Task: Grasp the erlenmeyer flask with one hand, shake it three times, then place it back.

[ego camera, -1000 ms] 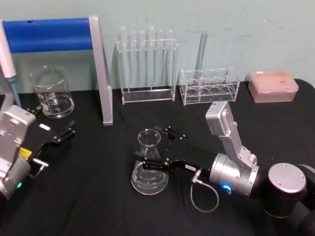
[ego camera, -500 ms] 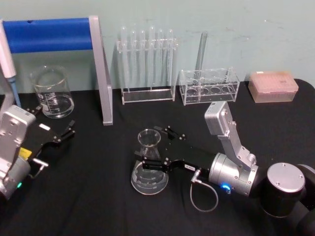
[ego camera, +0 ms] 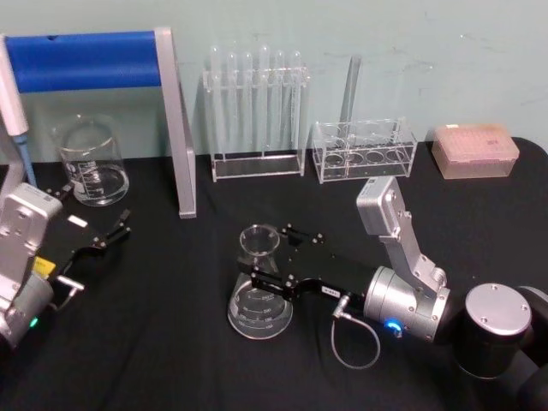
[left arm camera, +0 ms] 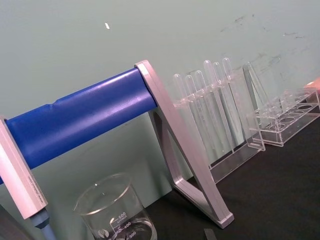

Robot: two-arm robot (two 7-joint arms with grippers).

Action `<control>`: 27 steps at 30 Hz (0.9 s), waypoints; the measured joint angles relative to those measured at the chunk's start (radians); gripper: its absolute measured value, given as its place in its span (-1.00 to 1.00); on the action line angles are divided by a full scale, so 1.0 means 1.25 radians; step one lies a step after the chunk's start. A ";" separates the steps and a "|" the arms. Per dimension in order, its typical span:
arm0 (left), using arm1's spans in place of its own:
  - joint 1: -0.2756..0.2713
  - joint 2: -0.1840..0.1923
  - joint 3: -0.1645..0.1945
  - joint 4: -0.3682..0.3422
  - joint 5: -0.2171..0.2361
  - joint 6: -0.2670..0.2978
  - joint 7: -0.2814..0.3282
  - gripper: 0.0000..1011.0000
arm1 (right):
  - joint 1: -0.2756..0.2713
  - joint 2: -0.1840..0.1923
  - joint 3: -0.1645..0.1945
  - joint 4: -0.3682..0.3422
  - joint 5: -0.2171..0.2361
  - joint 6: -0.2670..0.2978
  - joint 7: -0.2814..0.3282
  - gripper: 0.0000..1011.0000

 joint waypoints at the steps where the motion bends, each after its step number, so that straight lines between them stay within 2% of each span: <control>1: 0.000 0.000 0.000 0.000 0.000 0.000 0.000 0.98 | 0.000 0.000 0.000 0.000 0.000 0.000 0.000 0.36; 8: 0.000 0.000 0.000 0.000 0.000 0.000 0.000 0.98 | 0.000 0.000 0.000 0.000 0.000 0.000 0.000 -0.07; 10: 0.000 0.000 0.000 0.000 0.000 0.000 0.000 0.98 | 0.000 0.000 0.000 0.000 0.000 0.000 0.000 -0.11; 19: 0.000 0.000 0.000 0.000 0.000 0.000 0.000 0.98 | -0.003 0.002 0.004 -0.004 0.002 0.000 -0.002 -0.11; 27: 0.000 0.000 0.000 0.000 0.000 0.000 0.000 0.98 | -0.025 0.029 0.031 -0.071 -0.001 0.022 -0.041 -0.11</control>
